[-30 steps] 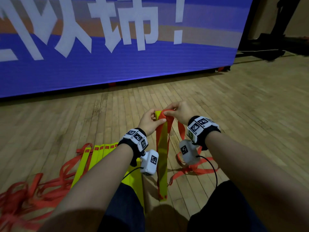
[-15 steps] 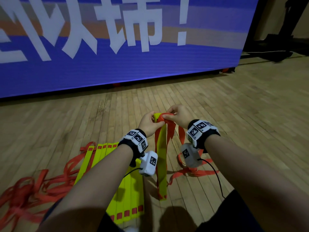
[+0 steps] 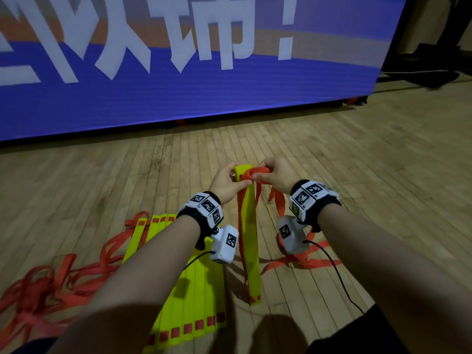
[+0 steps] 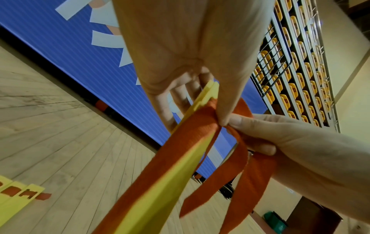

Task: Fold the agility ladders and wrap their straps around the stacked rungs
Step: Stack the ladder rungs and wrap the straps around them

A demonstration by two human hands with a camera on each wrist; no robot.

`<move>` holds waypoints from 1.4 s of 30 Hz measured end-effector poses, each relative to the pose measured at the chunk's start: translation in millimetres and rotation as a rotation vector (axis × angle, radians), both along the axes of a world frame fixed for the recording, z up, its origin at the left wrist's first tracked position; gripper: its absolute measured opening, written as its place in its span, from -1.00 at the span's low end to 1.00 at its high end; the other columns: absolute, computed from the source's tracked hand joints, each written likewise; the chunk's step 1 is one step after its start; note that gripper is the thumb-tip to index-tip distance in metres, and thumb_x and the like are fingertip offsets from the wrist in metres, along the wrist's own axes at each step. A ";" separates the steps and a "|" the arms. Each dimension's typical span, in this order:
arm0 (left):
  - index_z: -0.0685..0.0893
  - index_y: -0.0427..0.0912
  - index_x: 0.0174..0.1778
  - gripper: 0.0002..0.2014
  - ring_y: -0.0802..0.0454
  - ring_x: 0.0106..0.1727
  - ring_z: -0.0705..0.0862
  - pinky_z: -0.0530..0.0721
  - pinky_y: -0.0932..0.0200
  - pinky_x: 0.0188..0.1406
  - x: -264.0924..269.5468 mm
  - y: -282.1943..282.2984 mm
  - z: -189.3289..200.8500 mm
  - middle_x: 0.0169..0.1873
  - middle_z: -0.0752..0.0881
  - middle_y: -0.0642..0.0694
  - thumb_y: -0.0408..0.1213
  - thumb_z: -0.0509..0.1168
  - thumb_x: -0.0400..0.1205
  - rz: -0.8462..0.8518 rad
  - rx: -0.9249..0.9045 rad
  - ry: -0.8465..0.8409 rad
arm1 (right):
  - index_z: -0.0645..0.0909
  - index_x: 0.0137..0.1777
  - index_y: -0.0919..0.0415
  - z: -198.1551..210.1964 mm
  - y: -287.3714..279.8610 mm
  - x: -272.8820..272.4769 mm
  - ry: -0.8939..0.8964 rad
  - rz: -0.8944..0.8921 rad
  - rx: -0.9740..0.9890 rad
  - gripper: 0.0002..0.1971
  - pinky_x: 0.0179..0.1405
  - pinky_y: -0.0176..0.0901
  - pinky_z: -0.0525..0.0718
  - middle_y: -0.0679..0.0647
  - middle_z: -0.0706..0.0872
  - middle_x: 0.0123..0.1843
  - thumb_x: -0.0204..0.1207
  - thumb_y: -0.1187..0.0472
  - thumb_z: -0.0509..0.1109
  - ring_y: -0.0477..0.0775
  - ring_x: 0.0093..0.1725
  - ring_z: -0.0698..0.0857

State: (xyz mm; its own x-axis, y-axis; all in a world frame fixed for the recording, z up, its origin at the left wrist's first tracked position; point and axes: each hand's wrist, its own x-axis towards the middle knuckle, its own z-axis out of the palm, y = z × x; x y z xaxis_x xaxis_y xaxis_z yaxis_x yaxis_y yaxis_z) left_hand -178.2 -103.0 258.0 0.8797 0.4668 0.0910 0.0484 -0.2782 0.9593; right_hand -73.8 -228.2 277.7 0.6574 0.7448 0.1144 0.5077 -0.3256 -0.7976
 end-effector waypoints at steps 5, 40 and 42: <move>0.56 -0.14 0.27 -0.64 0.19 -0.08 0.72 0.69 0.38 -0.28 -5.1 3.4 6.4 -0.02 0.70 0.00 -0.48 0.38 0.58 -0.115 -0.172 0.044 | 0.62 -0.24 0.05 1.4 -1.8 -1.1 0.011 -0.046 0.103 -0.81 -0.01 -0.13 0.69 -0.05 0.69 -0.23 0.52 0.36 0.40 -0.05 -0.14 0.70; 0.62 0.00 0.01 -0.71 0.03 -0.09 0.70 0.73 0.09 -0.03 -7.3 3.6 0.2 -0.16 0.69 0.04 -0.50 0.41 0.54 -0.036 0.047 -0.090 | 0.64 -0.22 -0.05 -6.6 -16.1 2.9 -0.072 -0.023 0.067 -0.86 0.26 0.18 0.42 -0.23 0.58 -0.17 0.58 0.08 0.37 -0.14 -0.09 0.56; 0.62 -0.05 0.06 -0.72 -0.01 -0.06 0.69 0.74 0.11 -0.10 -8.7 5.6 1.5 -0.14 0.69 0.00 -0.49 0.41 0.55 -0.065 -0.002 -0.064 | 0.67 -0.16 0.13 -3.4 -18.0 4.6 -0.011 0.018 0.090 -0.92 0.10 -0.09 0.45 -0.16 0.60 -0.14 0.54 0.16 0.42 -0.24 -0.13 0.56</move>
